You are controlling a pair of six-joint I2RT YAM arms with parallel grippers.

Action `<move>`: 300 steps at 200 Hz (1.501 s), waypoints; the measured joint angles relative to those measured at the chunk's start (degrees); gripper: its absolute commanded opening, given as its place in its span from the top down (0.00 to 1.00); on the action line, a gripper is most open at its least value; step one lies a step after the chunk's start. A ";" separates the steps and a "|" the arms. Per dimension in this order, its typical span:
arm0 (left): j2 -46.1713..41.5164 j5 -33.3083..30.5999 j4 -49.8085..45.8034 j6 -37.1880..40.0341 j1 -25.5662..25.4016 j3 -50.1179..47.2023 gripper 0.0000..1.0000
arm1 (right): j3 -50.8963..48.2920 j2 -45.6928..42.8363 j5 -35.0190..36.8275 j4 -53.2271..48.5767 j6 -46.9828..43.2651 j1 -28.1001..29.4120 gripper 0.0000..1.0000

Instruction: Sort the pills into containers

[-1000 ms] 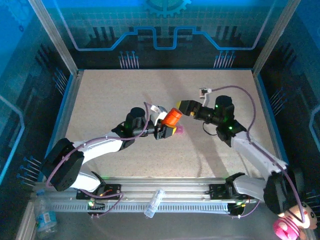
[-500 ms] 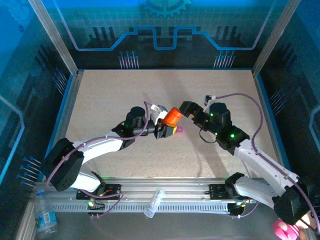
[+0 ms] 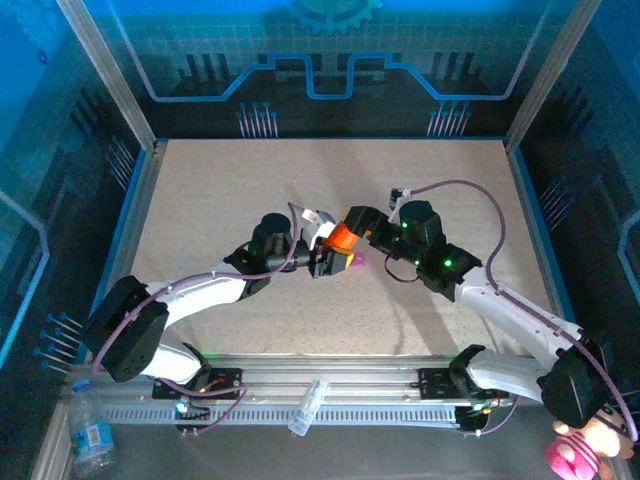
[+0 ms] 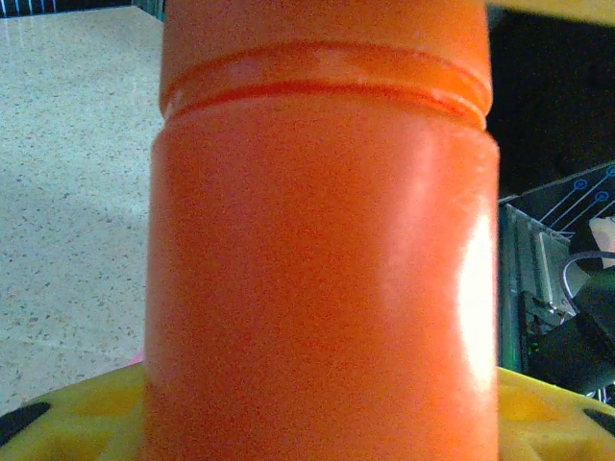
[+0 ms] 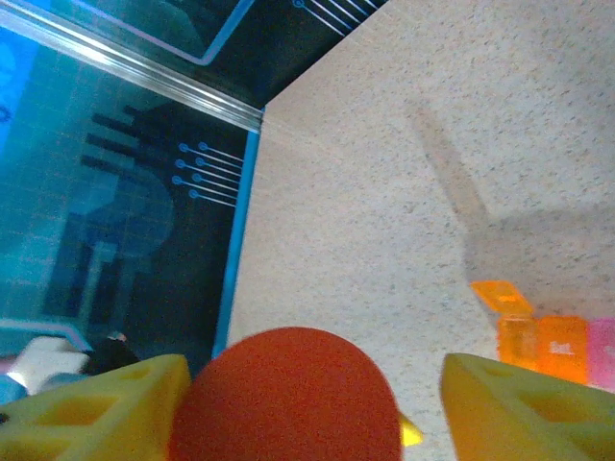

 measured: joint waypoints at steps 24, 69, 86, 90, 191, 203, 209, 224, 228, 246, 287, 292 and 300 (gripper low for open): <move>0.00 0.00 0.07 0.00 0.00 0.00 1.00 | 0.79 0.92 -2.05 0.52 -1.92 -0.09 0.47; -0.02 -0.02 0.92 -0.44 0.07 0.04 1.00 | -0.52 1.60 -13.79 5.33 -8.76 -4.92 0.48; -0.02 0.61 1.66 -0.42 0.04 0.11 1.00 | -2.64 1.88 -23.08 10.73 -13.05 -8.55 0.46; -0.02 0.92 1.95 -0.44 0.00 0.11 1.00 | -3.06 1.92 -25.09 11.85 -13.97 -9.27 0.46; 0.00 2.54 2.54 -1.44 -0.33 0.31 1.00 | -4.31 1.46 -34.01 18.32 -15.91 -12.02 0.09; 0.00 2.51 2.12 -1.44 -0.33 0.31 1.00 | -4.50 -0.13 -31.39 17.51 -14.47 -11.96 0.08; 0.00 2.49 1.92 -1.42 -0.31 0.31 1.00 | -4.50 -1.18 -29.68 16.57 -13.70 -11.78 0.08; 0.00 2.43 1.57 -1.33 -0.33 0.31 1.00 | -4.37 -3.91 -24.70 12.87 -12.09 -10.97 0.07; 0.00 2.36 1.49 -1.29 -0.31 0.31 1.00 | -4.20 -4.57 -23.26 11.54 -11.61 -10.71 0.07; 0.00 2.08 1.09 -1.20 -0.33 0.31 1.00 | -2.67 -6.05 -17.16 5.70 -9.42 -9.14 0.07; 0.00 1.60 0.02 -0.81 -0.31 0.31 1.00 | 0.61 -5.11 -7.98 -2.78 -6.36 -4.48 0.07; 0.00 1.51 -0.04 -0.81 -0.31 0.33 1.00 | 1.01 -4.72 -7.45 -3.45 -6.19 -3.96 0.07; 0.00 1.44 -0.20 -0.79 -0.31 0.33 1.00 | 1.68 -3.91 -6.75 -4.22 -6.03 -3.21 0.07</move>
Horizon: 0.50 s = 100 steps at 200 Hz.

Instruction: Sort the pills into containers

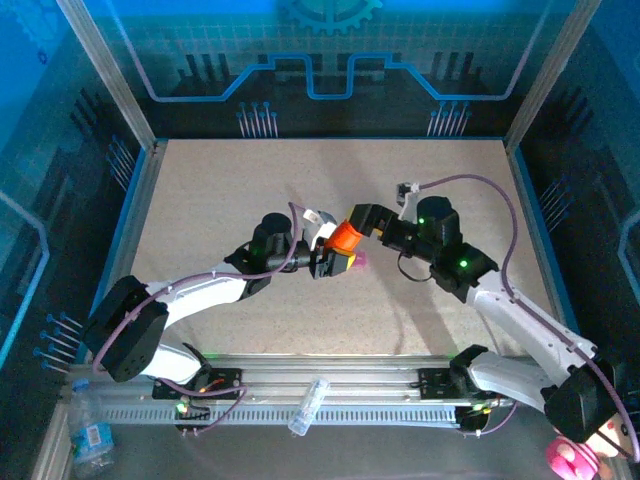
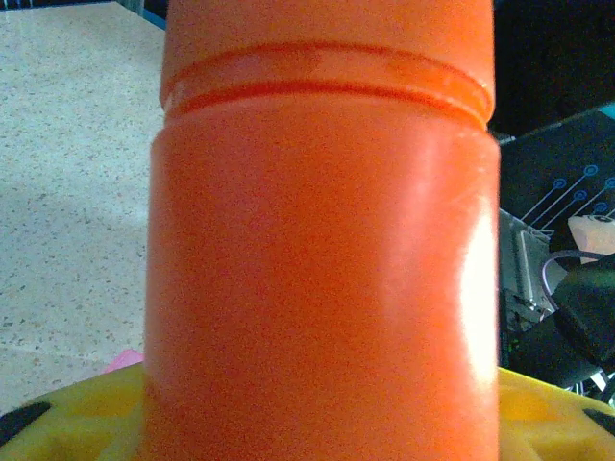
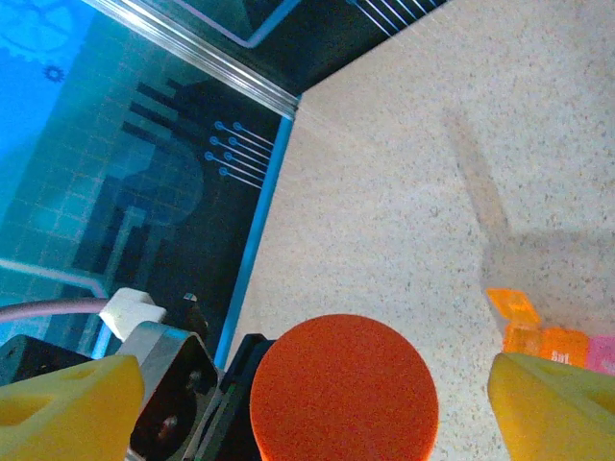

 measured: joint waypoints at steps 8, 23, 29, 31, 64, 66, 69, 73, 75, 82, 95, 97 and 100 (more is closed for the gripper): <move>0.00 -0.02 -0.13 0.02 0.00 0.00 1.00 | 0.66 0.81 0.61 -0.42 0.15 0.72 0.07; 0.00 -0.02 -0.55 0.20 0.00 0.04 1.00 | 1.53 2.12 1.51 -0.68 0.31 1.99 0.08; 0.02 -0.02 -0.63 0.31 0.00 0.07 1.00 | 1.77 2.54 1.79 -0.79 0.42 2.38 0.09; 0.02 -0.02 -0.66 0.37 0.00 0.07 1.00 | 1.79 2.62 1.86 -0.79 0.44 2.45 0.10; 0.22 -0.02 -0.85 0.46 0.00 0.11 1.00 | 1.88 4.07 2.49 -0.83 0.83 3.32 0.20; 0.22 -0.02 -0.85 0.48 0.00 0.11 1.00 | 1.88 4.11 2.49 -0.85 0.79 3.32 0.21; 0.22 -0.02 -0.90 0.48 0.00 0.11 1.00 | 1.88 4.13 2.51 -0.83 0.63 3.32 0.24; 0.26 -0.02 -0.90 0.52 0.00 0.11 1.00 | 1.88 4.17 2.69 -0.85 0.68 3.37 0.26; 0.26 -0.02 -0.90 0.59 0.00 0.11 1.00 | 1.88 4.17 2.80 -0.85 0.52 3.37 0.28; 0.26 -0.02 -0.85 0.70 0.00 0.15 1.00 | 1.88 4.17 3.17 -1.01 0.42 3.39 0.32; 0.26 -0.02 -0.81 0.87 0.00 0.26 1.00 | 1.88 4.22 3.93 -1.40 0.17 3.39 0.42; 0.26 -0.02 -0.74 0.87 0.00 0.28 1.00 | 1.88 4.22 4.31 -1.55 0.52 3.39 0.43; 0.26 -0.04 -0.74 0.87 0.04 0.31 1.00 | 1.88 4.22 4.35 -1.62 0.13 3.39 0.45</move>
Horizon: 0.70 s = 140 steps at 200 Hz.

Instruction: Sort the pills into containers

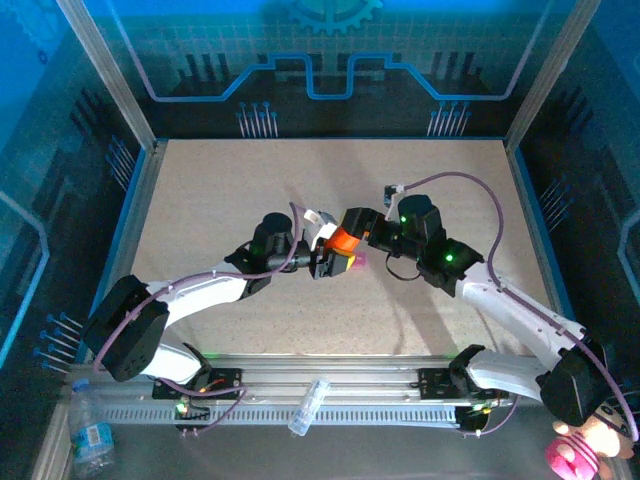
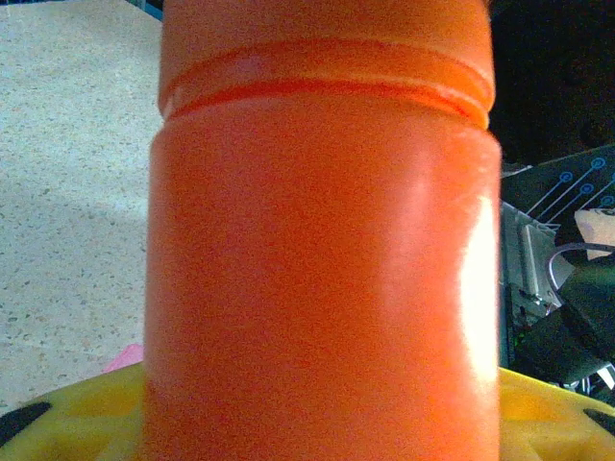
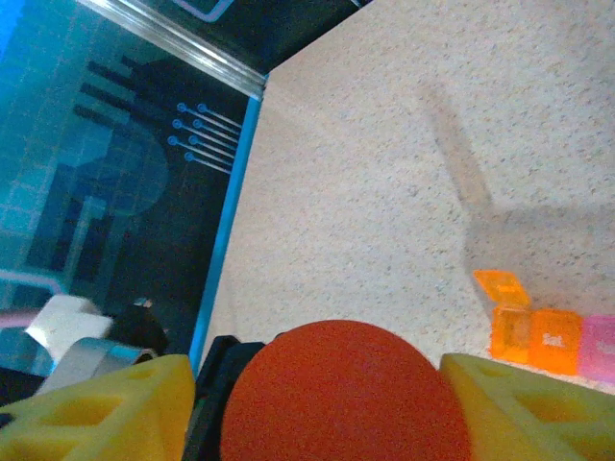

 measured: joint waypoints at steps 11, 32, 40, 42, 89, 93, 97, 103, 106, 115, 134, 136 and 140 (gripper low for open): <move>0.00 0.02 0.17 0.00 0.00 0.02 1.00 | 0.00 0.00 0.52 -0.31 0.22 -0.09 0.49; 0.00 -0.15 0.31 0.00 0.02 0.04 1.00 | -0.04 0.00 -0.02 -0.09 -0.46 -0.50 0.53; 0.00 -0.22 0.31 0.00 0.00 0.11 1.00 | -0.22 0.00 -1.01 0.35 -0.98 -0.92 0.53; 0.00 -0.20 0.31 0.00 0.00 0.11 1.00 | -0.42 0.00 -1.40 0.70 -1.27 -1.16 0.53; 0.07 -0.35 0.20 -0.42 0.04 0.22 1.00 | -7.21 1.86 -22.69 16.11 -9.92 -9.99 0.47; 0.07 -0.33 0.17 -0.50 0.04 0.22 1.00 | -7.50 2.43 -25.00 17.40 -10.73 -10.80 0.46; 0.07 -0.28 0.11 -0.59 0.04 0.20 1.00 | -7.58 2.93 -26.97 18.23 -11.41 -11.41 0.45; 0.07 -0.24 0.15 -0.79 0.04 0.20 1.00 | -7.65 3.72 -29.46 19.45 -12.22 -12.20 0.43; 0.07 -0.17 0.15 -0.98 0.04 0.22 1.00 | -7.65 3.98 -30.27 19.87 -12.68 -12.44 0.42; 0.07 -0.09 0.26 -1.18 0.04 0.22 1.00 | -7.65 4.76 -32.63 21.11 -13.49 -13.07 0.36; 0.07 0.31 0.35 -1.40 0.04 0.20 1.00 | -7.72 5.11 -34.32 21.88 -13.97 -13.20 0.14; 0.07 0.31 0.35 -1.40 0.04 0.22 1.00 | -7.72 5.05 -34.23 21.75 -13.33 -13.22 0.13; 0.07 0.33 0.33 -1.40 0.04 0.20 1.00 | -7.72 4.90 -34.07 21.81 -13.73 -13.18 0.11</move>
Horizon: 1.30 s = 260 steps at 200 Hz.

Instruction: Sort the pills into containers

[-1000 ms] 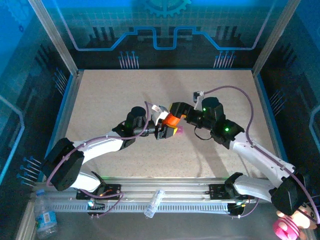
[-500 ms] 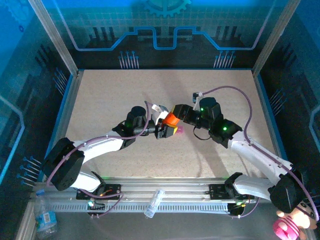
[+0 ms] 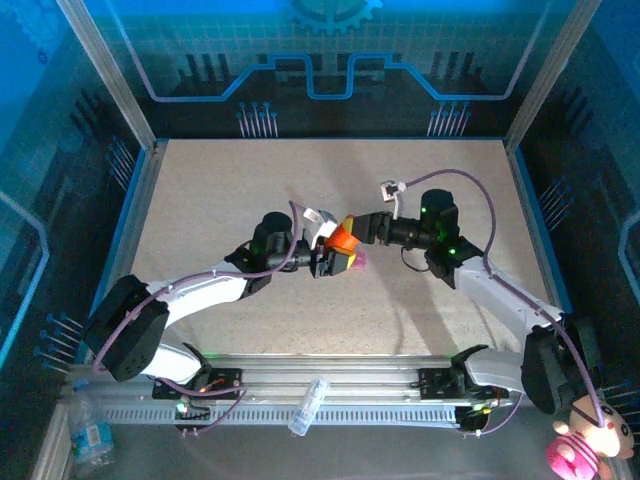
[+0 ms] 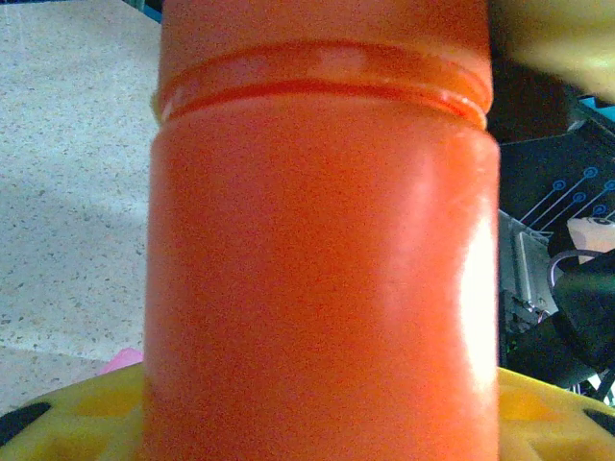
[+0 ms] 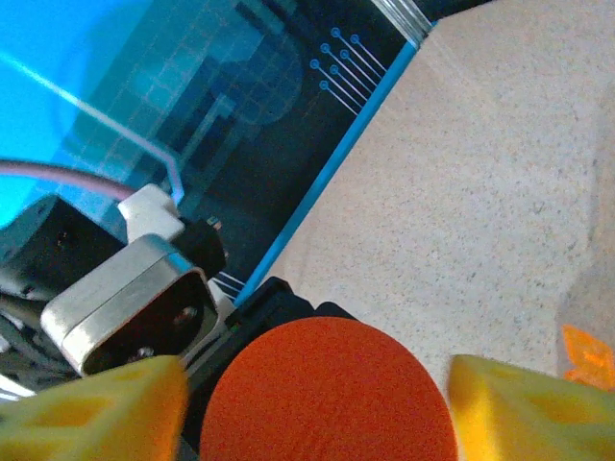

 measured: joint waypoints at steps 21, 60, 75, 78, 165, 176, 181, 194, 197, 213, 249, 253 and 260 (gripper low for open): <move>0.00 0.00 -0.02 0.02 0.00 0.02 1.00 | -0.02 -2.38 4.55 -3.19 2.84 -0.02 0.05; 0.00 -0.02 -0.04 0.04 0.00 0.02 1.00 | 0.15 -10.78 18.67 -11.50 10.84 0.90 0.05; 0.00 -0.02 -0.07 0.04 0.00 0.02 1.00 | 1.07 -11.72 23.21 -15.34 12.92 2.29 0.06; 0.00 -0.02 -0.07 0.07 0.00 0.02 1.00 | 1.29 -11.72 24.06 -16.00 13.25 2.62 0.06; 0.00 -0.02 -0.11 0.07 0.00 0.02 1.00 | 6.69 -5.88 32.59 -21.77 16.15 10.27 0.22; 0.00 -0.02 -0.09 0.07 0.00 0.02 1.00 | 6.86 -5.40 32.83 -21.64 16.44 10.71 0.30; 0.00 -0.04 -0.09 0.04 0.00 0.00 1.00 | 6.86 -5.22 32.89 -21.59 16.50 10.97 0.34; 0.00 -0.04 -0.24 0.04 0.00 0.00 1.00 | 6.86 -4.98 32.85 -21.38 16.44 11.32 0.42; 0.00 -0.04 -0.26 0.07 0.00 0.00 1.00 | 6.88 -4.90 32.83 -21.35 16.26 11.34 0.43; 0.00 -0.09 -0.52 0.04 0.00 0.00 1.00 | 6.88 -4.83 32.61 -20.79 16.06 11.45 0.51; 0.00 -0.11 -0.44 0.02 0.09 0.02 1.00 | 6.88 -4.48 29.97 -19.78 13.64 10.45 0.53; 0.00 -0.09 -0.39 0.00 0.20 0.02 1.00 | 6.78 -4.33 28.92 -19.23 12.72 9.99 0.53; 0.00 -0.07 -0.26 0.00 0.35 0.02 1.00 | 6.38 -3.98 26.80 -17.99 11.28 9.05 0.53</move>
